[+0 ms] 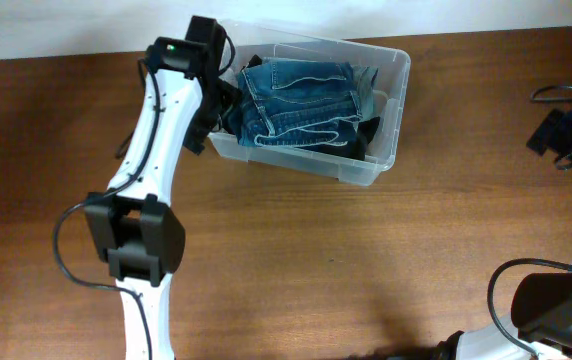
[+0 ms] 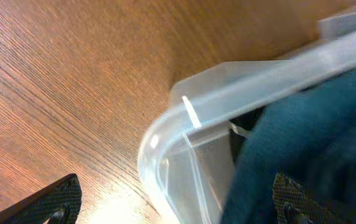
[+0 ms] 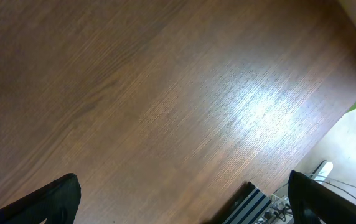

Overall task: Pack container
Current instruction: 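Release the jeans and push their left edge into the container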

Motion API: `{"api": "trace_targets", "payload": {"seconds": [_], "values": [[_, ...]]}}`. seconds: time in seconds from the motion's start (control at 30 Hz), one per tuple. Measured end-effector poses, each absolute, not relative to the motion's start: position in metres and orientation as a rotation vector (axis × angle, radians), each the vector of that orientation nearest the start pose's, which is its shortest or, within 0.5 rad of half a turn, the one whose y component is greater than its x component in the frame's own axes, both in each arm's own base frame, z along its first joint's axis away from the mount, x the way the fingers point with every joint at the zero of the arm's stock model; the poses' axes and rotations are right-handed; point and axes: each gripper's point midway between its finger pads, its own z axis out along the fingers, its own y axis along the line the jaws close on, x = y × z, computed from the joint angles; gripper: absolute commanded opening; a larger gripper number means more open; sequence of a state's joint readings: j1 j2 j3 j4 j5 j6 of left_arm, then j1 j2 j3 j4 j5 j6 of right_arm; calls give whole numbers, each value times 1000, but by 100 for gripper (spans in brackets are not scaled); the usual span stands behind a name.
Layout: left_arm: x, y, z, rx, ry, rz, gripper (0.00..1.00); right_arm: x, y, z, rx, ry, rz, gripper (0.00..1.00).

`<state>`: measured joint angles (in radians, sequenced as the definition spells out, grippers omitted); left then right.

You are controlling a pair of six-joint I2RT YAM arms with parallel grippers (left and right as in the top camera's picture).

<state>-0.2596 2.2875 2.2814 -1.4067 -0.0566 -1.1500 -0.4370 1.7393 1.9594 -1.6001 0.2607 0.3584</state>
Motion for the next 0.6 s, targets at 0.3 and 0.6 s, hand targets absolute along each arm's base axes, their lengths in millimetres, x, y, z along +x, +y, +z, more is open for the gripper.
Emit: {"api": "trace_targets", "payload": {"seconds": [0.3, 0.6], "values": [[449, -109, 115, -1336, 2745, -3, 63, 285, -182, 250, 1171, 2693, -396, 98], [434, -112, 113, -1368, 2803, 10, 57, 285, -182, 250, 1172, 2692, -396, 98]]}}
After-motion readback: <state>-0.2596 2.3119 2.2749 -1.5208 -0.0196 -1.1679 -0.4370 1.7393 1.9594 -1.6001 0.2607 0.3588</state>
